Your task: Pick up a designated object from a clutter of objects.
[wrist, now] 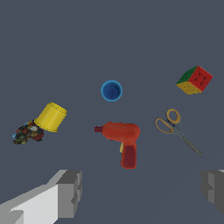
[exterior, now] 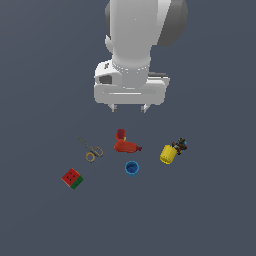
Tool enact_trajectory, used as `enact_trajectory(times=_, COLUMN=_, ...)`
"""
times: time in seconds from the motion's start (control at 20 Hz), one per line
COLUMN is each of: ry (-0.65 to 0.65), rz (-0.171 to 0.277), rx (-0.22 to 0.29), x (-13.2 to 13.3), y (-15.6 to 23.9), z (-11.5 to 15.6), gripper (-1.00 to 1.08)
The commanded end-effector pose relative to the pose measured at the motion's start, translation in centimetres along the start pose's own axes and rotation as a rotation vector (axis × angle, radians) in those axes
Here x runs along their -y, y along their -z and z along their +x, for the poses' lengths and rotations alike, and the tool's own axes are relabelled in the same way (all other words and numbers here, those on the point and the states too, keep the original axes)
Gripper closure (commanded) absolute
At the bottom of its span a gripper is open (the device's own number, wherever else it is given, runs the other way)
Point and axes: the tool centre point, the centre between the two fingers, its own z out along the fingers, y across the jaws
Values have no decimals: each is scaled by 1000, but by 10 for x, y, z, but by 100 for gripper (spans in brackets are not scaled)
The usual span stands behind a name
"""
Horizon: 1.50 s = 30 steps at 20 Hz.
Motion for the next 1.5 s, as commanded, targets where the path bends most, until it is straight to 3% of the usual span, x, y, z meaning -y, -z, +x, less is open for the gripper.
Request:
enact_trajectory(times=0.0, ry=0, rz=0, rx=0, x=0, y=0, z=0, gripper=-92)
enact_trajectory(times=0.45, ry=-2, rz=-26, rx=37, x=-21, y=-8, z=-4, gripper=-92)
enact_trajectory(times=0.8, ry=11, rz=-25, rx=36, x=-22, y=-10, z=-1, gripper=-92)
enact_trajectory(times=1.45, ry=156, rz=-20, rx=31, x=-49, y=-33, z=33, gripper=-92)
